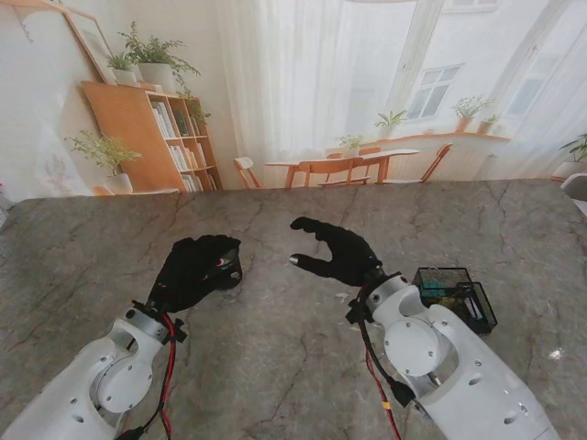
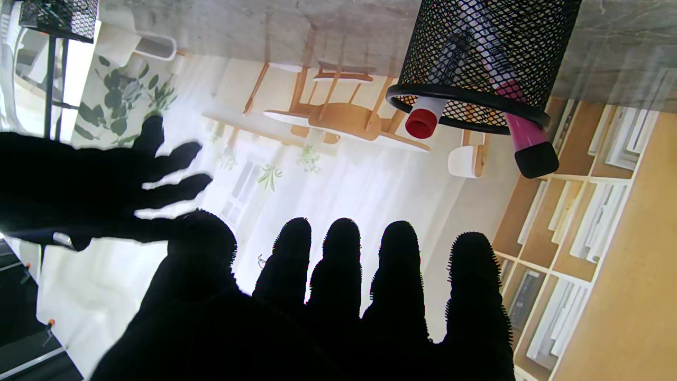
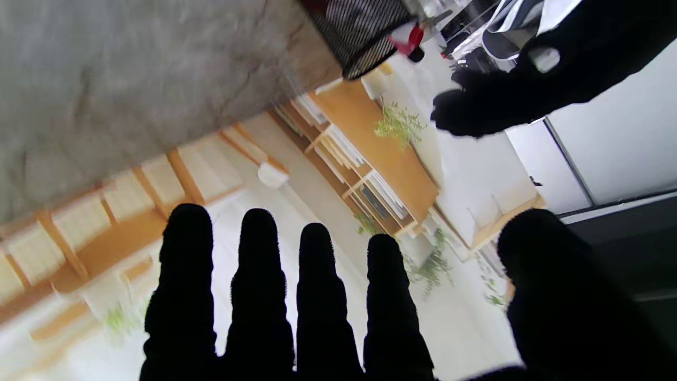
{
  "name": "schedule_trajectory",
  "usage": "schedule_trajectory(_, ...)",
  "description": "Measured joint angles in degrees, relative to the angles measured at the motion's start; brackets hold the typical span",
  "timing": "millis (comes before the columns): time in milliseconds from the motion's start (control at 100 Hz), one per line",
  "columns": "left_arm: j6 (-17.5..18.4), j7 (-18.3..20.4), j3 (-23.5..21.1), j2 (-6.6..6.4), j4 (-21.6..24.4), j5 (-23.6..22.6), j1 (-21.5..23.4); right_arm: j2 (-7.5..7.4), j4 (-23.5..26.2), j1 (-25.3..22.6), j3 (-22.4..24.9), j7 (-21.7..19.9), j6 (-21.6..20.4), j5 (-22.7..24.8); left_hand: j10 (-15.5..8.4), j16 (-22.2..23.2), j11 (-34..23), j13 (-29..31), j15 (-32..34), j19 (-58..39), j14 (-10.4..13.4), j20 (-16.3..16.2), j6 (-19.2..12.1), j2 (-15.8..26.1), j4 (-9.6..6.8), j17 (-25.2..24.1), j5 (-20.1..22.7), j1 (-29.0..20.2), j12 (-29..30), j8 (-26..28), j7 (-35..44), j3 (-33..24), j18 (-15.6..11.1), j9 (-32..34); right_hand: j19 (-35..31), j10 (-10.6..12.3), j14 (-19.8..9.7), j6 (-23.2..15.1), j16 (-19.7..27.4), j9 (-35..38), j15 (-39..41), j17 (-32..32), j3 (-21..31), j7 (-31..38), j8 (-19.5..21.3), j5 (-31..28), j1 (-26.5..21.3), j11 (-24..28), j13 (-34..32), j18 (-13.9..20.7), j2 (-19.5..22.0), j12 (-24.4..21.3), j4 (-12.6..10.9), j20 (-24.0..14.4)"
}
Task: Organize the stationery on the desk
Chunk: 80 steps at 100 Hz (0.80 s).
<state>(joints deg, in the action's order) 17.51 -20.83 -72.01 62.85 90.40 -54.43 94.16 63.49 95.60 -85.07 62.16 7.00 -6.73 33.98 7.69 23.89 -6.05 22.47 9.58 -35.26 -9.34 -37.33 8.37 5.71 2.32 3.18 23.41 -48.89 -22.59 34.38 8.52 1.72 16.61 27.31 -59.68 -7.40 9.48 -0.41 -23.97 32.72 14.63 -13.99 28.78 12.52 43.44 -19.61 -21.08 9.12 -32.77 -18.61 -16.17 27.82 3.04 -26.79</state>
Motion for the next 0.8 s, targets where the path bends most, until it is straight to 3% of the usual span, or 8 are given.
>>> schedule_trajectory(30, -0.04, 0.0, -0.02, 0.0, 0.03, -0.01, 0.04, 0.27, -1.03, 0.29, -0.91, -0.08, 0.39, -1.7, -0.01, 0.0, 0.0, 0.0, 0.0, 0.0, 0.0, 0.0, 0.0, 0.0, 1.84, -0.01, 0.0, 0.0, 0.0, 0.0, 0.0, -0.11, 0.18, 0.0, -0.06, -0.01, -0.02, 0.0, -0.12, 0.01, 0.2, -0.02, 0.0, 0.02, 0.0, 0.0, 0.0, 0.0, -0.01, 0.04, -0.01, 0.34, 0.0, -0.02)
schedule_trajectory(60, -0.08, 0.04, -0.04, 0.0, 0.07, -0.02, 0.08, 0.54, -2.1, 0.59, -1.57, -0.43, 0.62, -2.45, -0.01, 0.0, 0.0, 0.0, 0.0, 0.0, 0.0, 0.0, 0.0, 0.0, -0.42, -0.01, 0.0, 0.0, 0.0, 0.0, 0.0, 0.0, 0.47, 0.0, -0.1, -0.02, -0.04, 0.0, -0.14, 0.34, 0.41, -0.02, 0.01, 0.03, 0.0, 0.0, 0.0, 0.01, -0.01, 0.04, -0.01, 0.51, 0.0, -0.06)
schedule_trajectory(500, -2.83, 2.8, -2.58, -0.16, 3.94, -3.33, 2.93, 1.02, -7.78, 1.94, -2.74, -3.05, 1.56, -1.58, -0.06, -2.06, 1.76, -4.12, -2.32, 2.0, -0.24, 0.23, -1.51, -0.92, 0.48, -1.78, -5.95, 1.49, 1.5, -1.76, -2.48, 0.45, 4.08, -4.73, -0.22, -0.05, -0.15, 0.0, -0.74, 0.45, 1.55, 0.19, 0.03, 0.07, 0.0, 0.0, -0.01, 0.04, -0.01, 0.06, -0.02, 0.67, -0.01, -1.38)
schedule_trajectory(610, -7.1, 6.9, -3.83, -0.52, 7.13, -4.3, 4.68, 1.02, -8.09, 2.03, -2.75, -3.27, 1.72, -2.25, 0.89, -4.97, 3.54, -10.95, -4.46, 5.75, -2.79, 3.51, -0.69, -3.87, 0.78, -3.62, -13.02, 5.16, 4.41, -6.88, -7.23, 0.84, 7.07, -12.7, -0.22, -0.05, -0.19, 0.0, -0.75, 0.45, 1.6, 0.61, 0.03, 0.08, 0.0, 0.0, -0.07, 0.05, -0.01, 0.06, -0.02, 1.16, 0.0, -1.43)
schedule_trajectory(640, -7.31, 8.78, -4.14, -0.62, 7.51, -4.27, 4.75, 1.02, -8.11, 2.02, -2.75, -3.28, 1.72, -2.34, 1.34, -5.89, 3.82, -12.83, -4.85, 6.83, -3.19, 4.9, -0.22, -4.32, -1.76, -4.24, -13.5, 6.5, 5.23, -10.59, -7.53, 0.52, 7.54, -14.97, -0.22, -0.05, -0.19, 0.0, -0.75, 0.45, 1.62, 0.61, 0.05, 0.08, 0.0, 0.0, -0.36, 0.05, -0.01, 0.06, -0.02, 1.17, -0.01, -1.44)
schedule_trajectory(670, -7.28, 10.98, -4.47, -0.72, 7.77, -4.17, 4.7, 1.02, -8.11, 2.02, -2.75, -3.28, 1.72, -2.41, 1.78, -6.72, 4.26, -14.75, -5.04, 7.89, -3.35, 6.03, -0.09, -5.79, 0.57, -4.9, -13.5, 7.69, 5.91, -14.82, -8.22, 0.79, 7.75, -16.96, -0.22, -0.05, -0.21, 0.0, -0.75, 0.45, 1.64, 0.63, 0.05, 0.08, 0.0, 0.0, -0.44, 0.06, -0.01, 0.06, -0.02, 1.17, -0.01, -1.44)
schedule_trajectory(710, -7.17, 14.04, -4.81, -0.91, 7.95, -4.04, 4.46, 1.02, -8.12, 2.01, -2.74, -3.26, 1.72, -2.48, 2.81, -7.46, 4.58, -16.34, -5.45, 9.29, -4.39, 7.18, 0.47, -6.26, -1.69, -5.74, -13.5, 8.52, 6.58, -19.11, -8.25, 1.06, 8.68, -18.89, -0.22, -0.05, -0.22, 0.0, -0.75, 0.46, 1.64, 0.63, 0.05, 0.08, 0.0, 0.0, -0.45, 0.06, -0.01, 0.07, -0.02, 1.18, -0.01, -1.44)
schedule_trajectory(800, -7.07, 19.62, -5.04, -1.57, 7.98, -4.54, 3.16, 1.05, -8.2, 1.97, -2.62, -3.06, 1.63, -2.52, 3.36, -7.98, 4.83, -17.62, -5.54, 11.07, -5.17, 8.99, 0.69, -8.1, -0.05, -6.51, -13.5, 9.87, 7.37, -22.41, -8.37, 0.94, 10.63, -19.83, -0.22, -0.05, -0.33, 0.0, -0.91, 0.48, 1.87, 0.63, 0.05, 0.09, 0.0, 0.0, -0.46, 0.06, -0.01, 0.08, -0.02, 1.18, 0.0, -1.63)
